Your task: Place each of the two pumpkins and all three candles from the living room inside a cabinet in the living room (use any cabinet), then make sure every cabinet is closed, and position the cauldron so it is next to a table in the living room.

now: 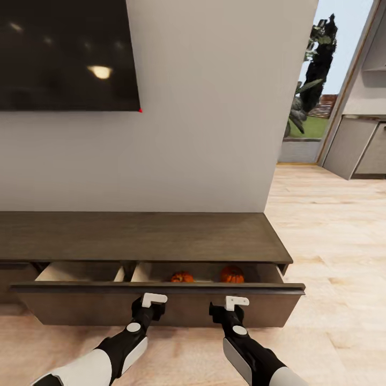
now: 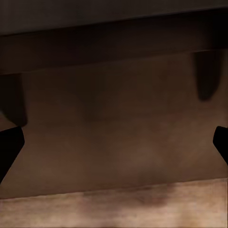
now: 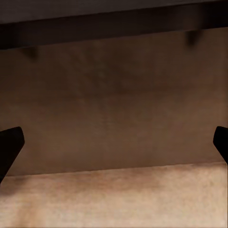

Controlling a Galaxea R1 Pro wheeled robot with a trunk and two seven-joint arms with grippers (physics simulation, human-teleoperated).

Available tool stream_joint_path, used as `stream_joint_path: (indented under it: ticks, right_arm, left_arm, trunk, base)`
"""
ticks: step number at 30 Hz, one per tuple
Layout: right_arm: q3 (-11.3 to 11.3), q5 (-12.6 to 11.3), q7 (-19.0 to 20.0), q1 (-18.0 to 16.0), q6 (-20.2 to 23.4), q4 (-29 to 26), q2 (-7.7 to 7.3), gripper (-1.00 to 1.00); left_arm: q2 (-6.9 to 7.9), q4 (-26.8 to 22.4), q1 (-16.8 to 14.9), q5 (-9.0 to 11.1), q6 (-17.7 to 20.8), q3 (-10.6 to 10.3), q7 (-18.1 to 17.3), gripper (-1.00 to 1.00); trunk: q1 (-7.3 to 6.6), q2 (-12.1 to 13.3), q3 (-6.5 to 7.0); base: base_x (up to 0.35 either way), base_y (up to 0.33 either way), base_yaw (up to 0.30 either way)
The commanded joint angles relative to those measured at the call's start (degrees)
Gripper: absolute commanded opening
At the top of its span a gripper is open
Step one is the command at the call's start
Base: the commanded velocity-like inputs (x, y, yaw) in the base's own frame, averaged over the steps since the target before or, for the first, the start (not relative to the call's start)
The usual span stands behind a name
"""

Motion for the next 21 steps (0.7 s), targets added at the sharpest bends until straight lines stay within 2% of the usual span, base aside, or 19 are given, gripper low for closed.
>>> stream_joint_path:
  ticks: [1,14,21]
  right_arm:
    - [0.45,-0.61,-0.36,-0.07,-0.39,0.02,-0.04,1.00]
    - [0.45,-0.61,-0.36,-0.07,-0.39,0.02,-0.04,1.00]
    - [0.48,-0.61,-0.36,-0.07,-0.39,0.02,0.04,1.00]
  left_arm:
    - [0.02,0.01,-0.07,0.27,-0.22,-0.48,0.42,1.00]
    - [0.02,0.01,-0.07,0.27,-0.23,-0.47,0.42,1.00]
    - [0.02,0.01,-0.07,0.27,-0.27,-0.47,0.40,1.00]
  trunk:
    - [0.02,-0.02,-0.05]
    - [0.02,-0.02,-0.05]
    - [0.02,-0.02,-0.05]
  base:
    - [0.275,0.000,0.000]
    - [0.257,0.000,0.000]
    - [0.176,0.000,0.000]
